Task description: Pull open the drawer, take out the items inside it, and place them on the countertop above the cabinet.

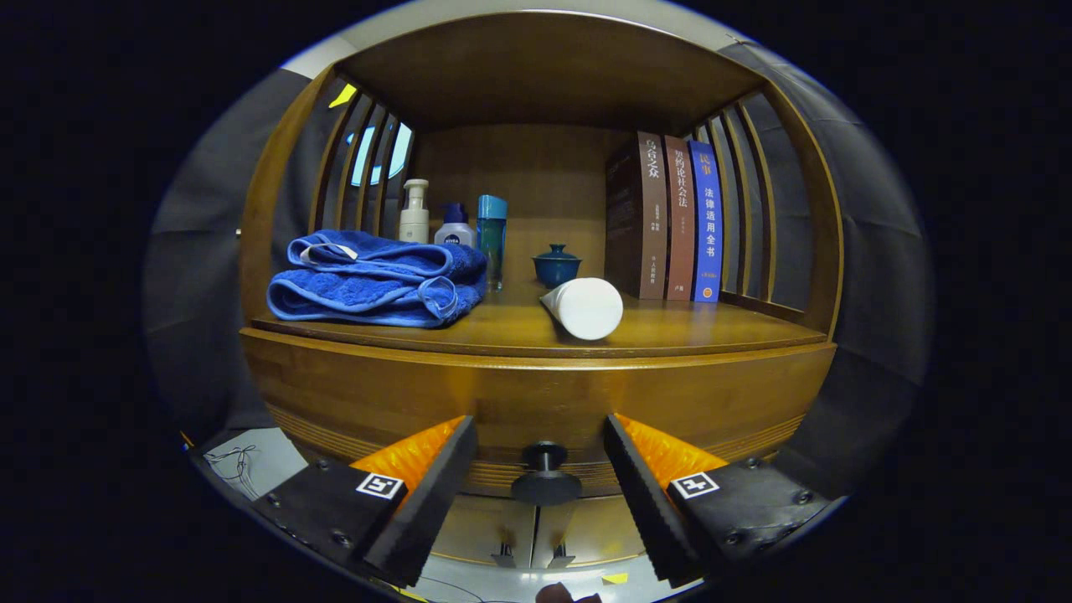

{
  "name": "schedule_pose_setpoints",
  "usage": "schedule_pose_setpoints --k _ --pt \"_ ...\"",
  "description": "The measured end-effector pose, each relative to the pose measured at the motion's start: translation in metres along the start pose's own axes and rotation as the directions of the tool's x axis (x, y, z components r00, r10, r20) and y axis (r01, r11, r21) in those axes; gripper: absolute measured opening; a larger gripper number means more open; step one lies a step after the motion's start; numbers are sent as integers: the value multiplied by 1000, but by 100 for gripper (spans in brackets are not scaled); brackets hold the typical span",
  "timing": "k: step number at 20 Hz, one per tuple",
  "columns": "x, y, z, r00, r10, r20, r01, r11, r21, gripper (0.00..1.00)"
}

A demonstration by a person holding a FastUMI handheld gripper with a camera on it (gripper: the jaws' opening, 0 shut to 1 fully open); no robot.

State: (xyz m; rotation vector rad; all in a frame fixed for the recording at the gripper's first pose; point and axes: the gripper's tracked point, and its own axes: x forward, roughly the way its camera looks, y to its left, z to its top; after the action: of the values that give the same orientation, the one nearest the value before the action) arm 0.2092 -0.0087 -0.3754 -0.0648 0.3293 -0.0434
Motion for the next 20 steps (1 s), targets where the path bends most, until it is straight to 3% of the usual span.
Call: schedule_pose_setpoints --k 8,20 --pt "-14 4 18 1000 25 9 -25 999 -31 100" --pt "-125 20 183 978 106 178 -109 994 11 100"
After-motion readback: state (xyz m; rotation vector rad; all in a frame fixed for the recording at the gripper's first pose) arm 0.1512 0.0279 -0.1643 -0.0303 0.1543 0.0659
